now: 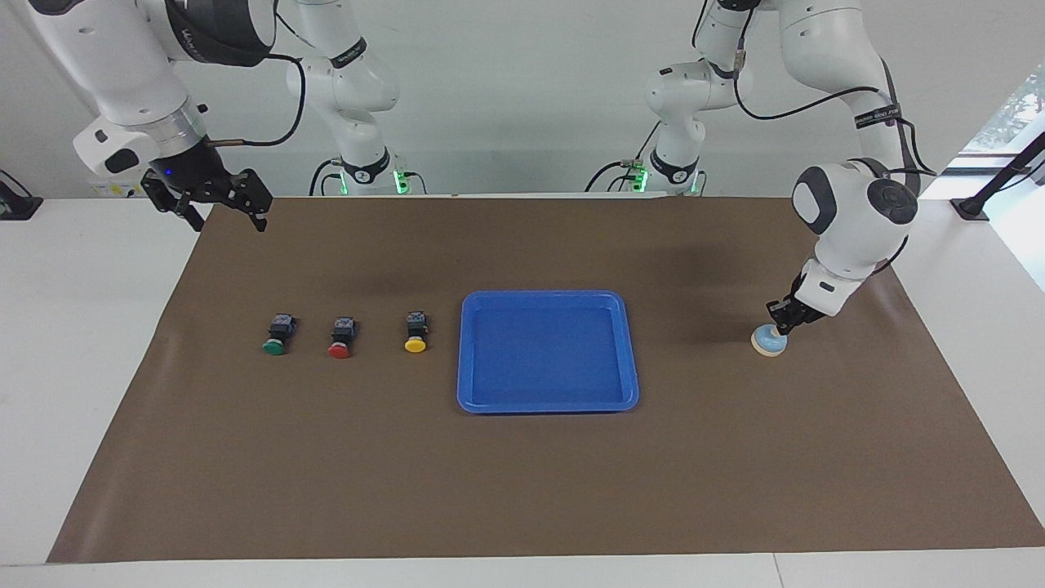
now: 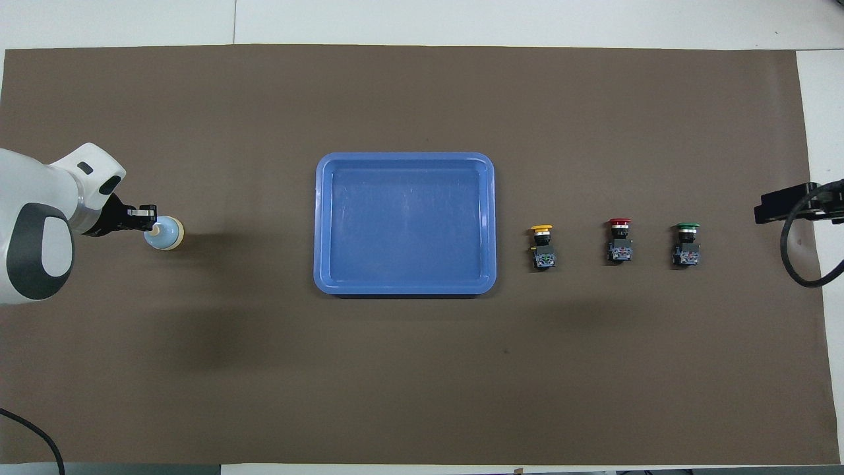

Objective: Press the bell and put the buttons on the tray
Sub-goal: 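Lift the left gripper off the bell and draw it back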

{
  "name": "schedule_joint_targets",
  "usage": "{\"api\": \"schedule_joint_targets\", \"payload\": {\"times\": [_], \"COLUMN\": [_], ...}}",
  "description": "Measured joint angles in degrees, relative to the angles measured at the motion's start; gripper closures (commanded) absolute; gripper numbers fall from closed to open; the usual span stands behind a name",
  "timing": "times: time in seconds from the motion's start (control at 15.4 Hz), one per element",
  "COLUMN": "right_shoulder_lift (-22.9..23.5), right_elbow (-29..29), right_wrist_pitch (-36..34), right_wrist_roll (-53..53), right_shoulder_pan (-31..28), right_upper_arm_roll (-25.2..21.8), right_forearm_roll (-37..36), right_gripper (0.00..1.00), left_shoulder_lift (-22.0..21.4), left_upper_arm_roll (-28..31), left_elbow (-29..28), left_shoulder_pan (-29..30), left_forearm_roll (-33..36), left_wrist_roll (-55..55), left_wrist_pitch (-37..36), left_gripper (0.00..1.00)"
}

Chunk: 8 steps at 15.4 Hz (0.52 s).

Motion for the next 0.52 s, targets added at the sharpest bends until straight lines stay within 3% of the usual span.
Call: {"api": "schedule_joint_targets", "payload": {"times": [0.52], "right_shoulder_lift": [0.0], "right_elbow": [0.0], "right_wrist_pitch": [0.0], "right_wrist_roll": [0.0], "right_shoulder_pan": [0.0], "right_upper_arm_roll": [0.0], "right_forearm_roll": [0.0], "right_gripper": [0.0], "left_shoulder_lift": [0.2], "left_upper_arm_roll": [0.0], "left_elbow": [-2.7], "left_shoulder_pan": [0.0], "left_forearm_roll": [0.0], "left_wrist_roll": [0.0], "left_wrist_pitch": [3.9], "left_gripper": [1.0]}}
